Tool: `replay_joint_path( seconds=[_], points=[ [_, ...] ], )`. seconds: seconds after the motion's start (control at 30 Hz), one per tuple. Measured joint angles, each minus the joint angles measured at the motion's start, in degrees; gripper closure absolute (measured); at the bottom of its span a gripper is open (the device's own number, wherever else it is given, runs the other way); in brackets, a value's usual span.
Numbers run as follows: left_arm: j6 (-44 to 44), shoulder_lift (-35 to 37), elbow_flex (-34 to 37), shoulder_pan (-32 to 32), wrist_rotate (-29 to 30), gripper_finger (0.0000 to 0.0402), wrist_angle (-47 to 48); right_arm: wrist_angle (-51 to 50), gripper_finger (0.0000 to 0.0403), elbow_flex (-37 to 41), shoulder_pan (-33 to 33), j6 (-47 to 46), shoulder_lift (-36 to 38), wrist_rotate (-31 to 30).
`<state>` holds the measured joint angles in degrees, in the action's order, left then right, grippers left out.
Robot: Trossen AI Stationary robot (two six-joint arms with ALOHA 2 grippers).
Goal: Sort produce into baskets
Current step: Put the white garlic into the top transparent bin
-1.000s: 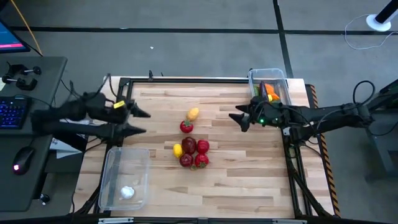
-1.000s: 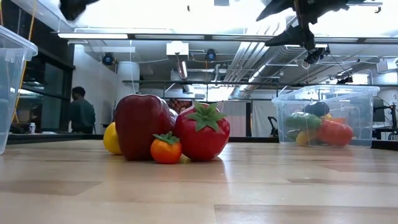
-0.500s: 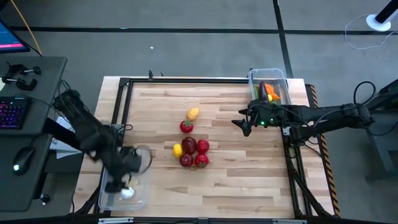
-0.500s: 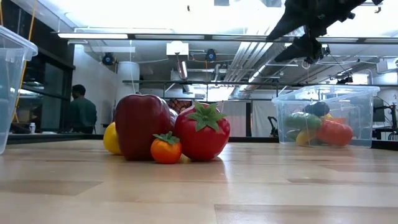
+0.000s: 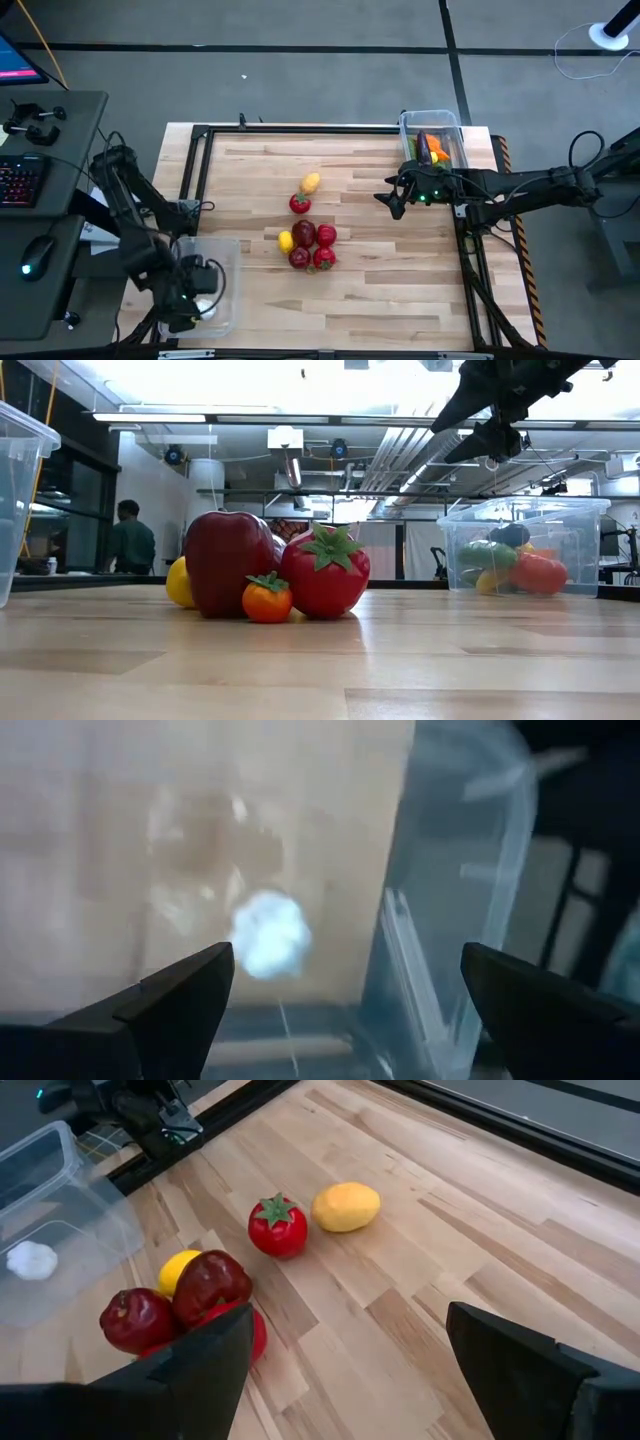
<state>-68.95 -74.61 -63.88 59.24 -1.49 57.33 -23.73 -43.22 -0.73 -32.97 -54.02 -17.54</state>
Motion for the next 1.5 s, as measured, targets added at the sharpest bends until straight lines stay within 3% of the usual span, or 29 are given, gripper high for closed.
replay_joint_path(
  seconds=[0.1,0.33,0.67,1.27,1.5],
  points=[
    [-0.44,0.27,4.35,0.18,-3.08,0.0023,-3.96,0.06,0.0079,-0.02,0.0,0.0,-0.02,0.0],
    [-1.09,0.83,11.02,-1.21,-2.88,0.0023,-6.11,0.6,0.0079,-0.04,0.0,-0.01,-0.02,0.0],
    [-2.4,0.79,19.59,-1.9,-9.45,0.0023,-21.25,0.74,0.0079,-0.06,0.0,-0.17,-0.02,0.04],
    [-6.19,0.79,20.09,-1.85,-9.91,0.0023,-18.62,0.81,0.0079,-0.07,0.0,-0.58,-0.02,0.2],
    [-0.77,0.79,20.09,-1.85,-9.81,0.0023,-18.24,0.81,0.0079,-0.07,0.0,-0.61,-0.02,0.2]
  ],
)
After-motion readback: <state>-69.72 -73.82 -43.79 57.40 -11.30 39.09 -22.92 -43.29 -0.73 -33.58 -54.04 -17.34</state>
